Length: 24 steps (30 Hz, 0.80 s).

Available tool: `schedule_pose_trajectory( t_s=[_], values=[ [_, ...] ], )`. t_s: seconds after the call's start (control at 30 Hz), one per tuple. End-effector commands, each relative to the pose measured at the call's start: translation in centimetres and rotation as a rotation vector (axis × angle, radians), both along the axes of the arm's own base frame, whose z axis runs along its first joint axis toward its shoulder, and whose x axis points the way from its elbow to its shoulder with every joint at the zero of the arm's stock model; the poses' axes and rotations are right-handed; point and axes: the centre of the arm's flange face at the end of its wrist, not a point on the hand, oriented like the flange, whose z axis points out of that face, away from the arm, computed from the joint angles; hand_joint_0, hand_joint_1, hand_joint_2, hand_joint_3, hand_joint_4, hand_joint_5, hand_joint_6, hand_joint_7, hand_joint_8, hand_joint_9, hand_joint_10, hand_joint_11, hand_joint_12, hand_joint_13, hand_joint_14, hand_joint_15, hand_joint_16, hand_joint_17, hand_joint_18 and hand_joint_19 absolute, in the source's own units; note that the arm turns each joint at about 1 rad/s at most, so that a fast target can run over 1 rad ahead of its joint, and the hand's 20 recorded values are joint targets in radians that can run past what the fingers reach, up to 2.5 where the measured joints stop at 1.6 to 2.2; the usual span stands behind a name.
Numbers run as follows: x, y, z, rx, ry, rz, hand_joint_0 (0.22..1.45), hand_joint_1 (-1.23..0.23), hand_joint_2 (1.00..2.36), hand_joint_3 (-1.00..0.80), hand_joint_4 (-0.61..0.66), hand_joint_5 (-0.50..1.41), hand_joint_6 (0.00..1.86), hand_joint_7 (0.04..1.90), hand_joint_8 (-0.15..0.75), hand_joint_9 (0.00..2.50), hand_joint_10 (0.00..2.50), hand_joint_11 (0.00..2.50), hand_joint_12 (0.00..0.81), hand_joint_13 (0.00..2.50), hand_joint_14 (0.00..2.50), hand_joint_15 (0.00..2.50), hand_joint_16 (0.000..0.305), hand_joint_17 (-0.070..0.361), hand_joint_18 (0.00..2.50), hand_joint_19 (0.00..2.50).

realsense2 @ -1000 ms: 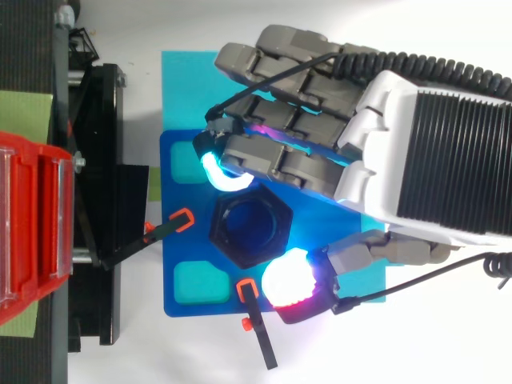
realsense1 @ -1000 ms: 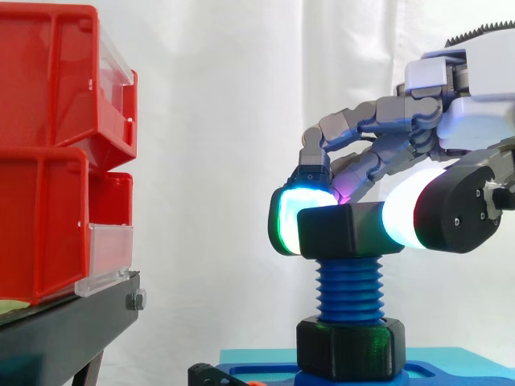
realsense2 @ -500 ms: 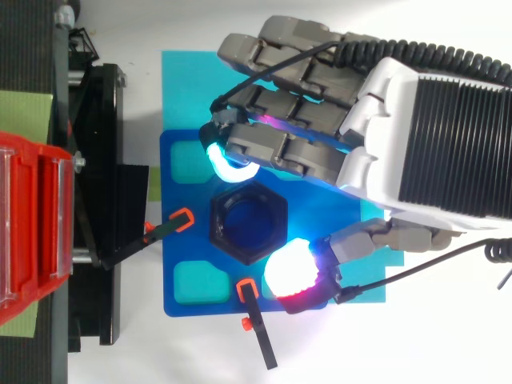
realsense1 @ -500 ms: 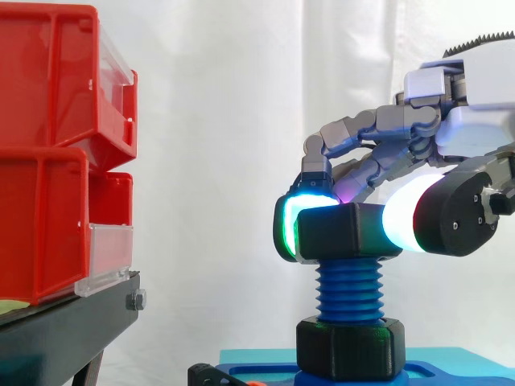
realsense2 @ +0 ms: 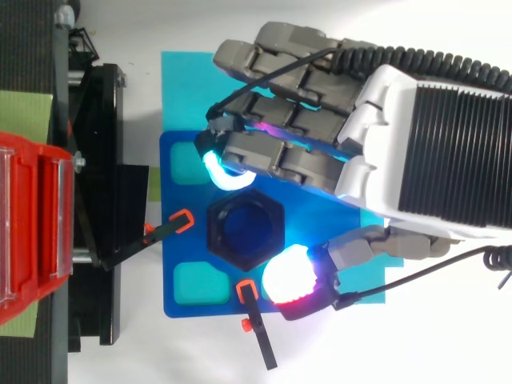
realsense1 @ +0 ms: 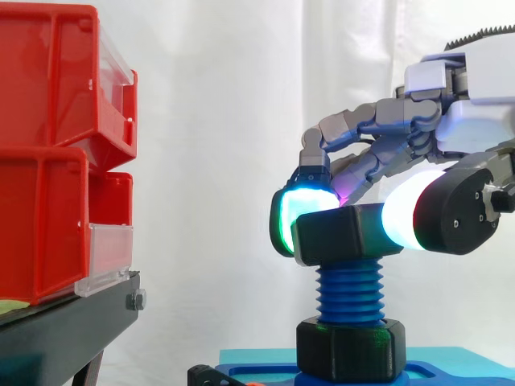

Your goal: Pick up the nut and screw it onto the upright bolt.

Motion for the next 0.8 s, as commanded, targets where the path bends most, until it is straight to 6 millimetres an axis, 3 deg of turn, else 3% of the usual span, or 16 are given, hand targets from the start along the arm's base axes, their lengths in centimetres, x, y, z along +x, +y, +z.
schedule_pose_trajectory(
  t_s=[0.0, 0.77],
  values=[
    [0.0, 0.11, 0.04, 0.0, -0.001, 0.002, 0.55, -0.54, 1.01, -0.44, 0.3, -0.18, 0.56, 1.27, 0.31, 0.49, 0.01, 0.16, 0.376, 0.44, 0.0, 0.0, 0.05, 0.112, 0.43, 0.07],
    [-0.33, -0.34, -0.9, 0.0, 0.006, 0.011, 0.55, -0.54, 1.0, -0.44, 0.29, -0.19, 0.56, 1.27, 0.307, 0.49, 0.01, 0.16, 0.373, 0.47, 0.0, 0.0, 0.049, 0.111, 0.47, 0.09]
  ],
)
